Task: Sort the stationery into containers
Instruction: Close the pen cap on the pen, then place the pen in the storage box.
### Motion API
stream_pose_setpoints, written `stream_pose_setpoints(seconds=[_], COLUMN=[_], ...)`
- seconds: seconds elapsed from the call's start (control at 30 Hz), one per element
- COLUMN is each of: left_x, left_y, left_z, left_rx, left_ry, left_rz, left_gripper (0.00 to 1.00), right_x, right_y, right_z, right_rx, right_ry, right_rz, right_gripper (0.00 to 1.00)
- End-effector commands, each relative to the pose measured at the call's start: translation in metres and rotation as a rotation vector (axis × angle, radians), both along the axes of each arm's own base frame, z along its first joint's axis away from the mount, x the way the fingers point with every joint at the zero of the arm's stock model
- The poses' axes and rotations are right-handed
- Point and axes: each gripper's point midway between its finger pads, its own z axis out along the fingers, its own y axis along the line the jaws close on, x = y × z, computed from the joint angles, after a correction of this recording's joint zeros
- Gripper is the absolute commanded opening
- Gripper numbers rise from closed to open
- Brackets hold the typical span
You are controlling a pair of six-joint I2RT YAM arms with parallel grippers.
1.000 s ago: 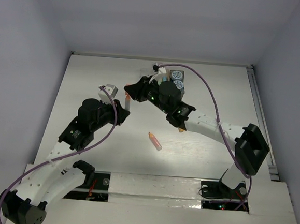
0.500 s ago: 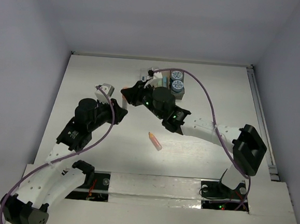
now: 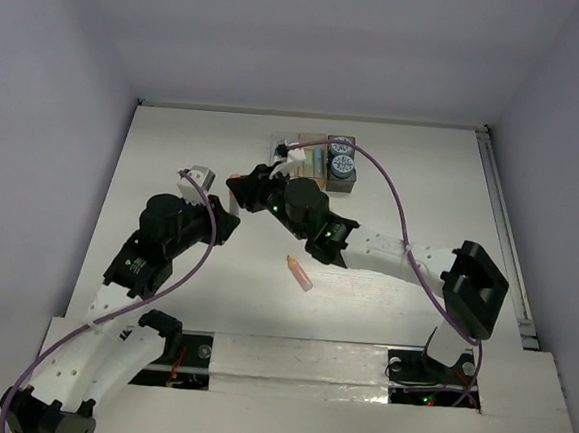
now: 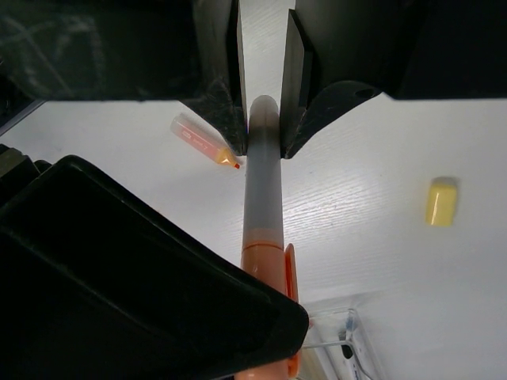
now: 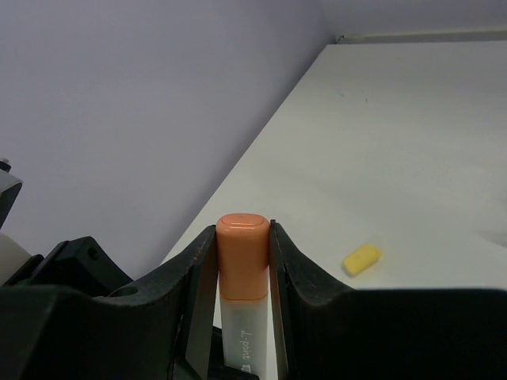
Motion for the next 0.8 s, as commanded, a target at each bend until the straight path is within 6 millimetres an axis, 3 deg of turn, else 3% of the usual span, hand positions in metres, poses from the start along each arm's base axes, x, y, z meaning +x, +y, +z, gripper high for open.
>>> stream_pose_setpoints(seconds=[0.0,0.3,0.57,0.63,0.73,0.77], left_x=[0.023,0.028,0.032,0.032,0.031,0.030], left_y=[0.015,0.034,0.042,0.041,0.039,0.037], left_z=[0.051,0.061,0.063,0.063,0.060,0.059], left_rx=[-0.057,-0.062,-0.082,-0.087,-0.091,-0.091], left_ry=[-0.182,-0.218,-0.223,-0.217,-0.213,-0.209], left_rz=[0.111,0.176,0.204,0.197,0.186,0.174], left_gripper=[0.00,0.00,0.00,0.00,0.00,0.00], right_x=[-0.048,-0.115,-0.169,-0.170,-0.158,-0.141], right_y=[0.021,0.016,0.022,0.021,0.018,0.015], right_z=[-0.040,-0.139,-0.188,-0.186,-0.168,-0.153], right_rx=[-0.078,-0.163,-0.215,-0.196,-0.176,-0.167], right_ry=[0.076,0.316,0.435,0.450,0.390,0.363], right_rz=[0.162,0.375,0.509,0.504,0.451,0.392], right_gripper=[0.00,0.00,0.00,0.00,0.00,0.00])
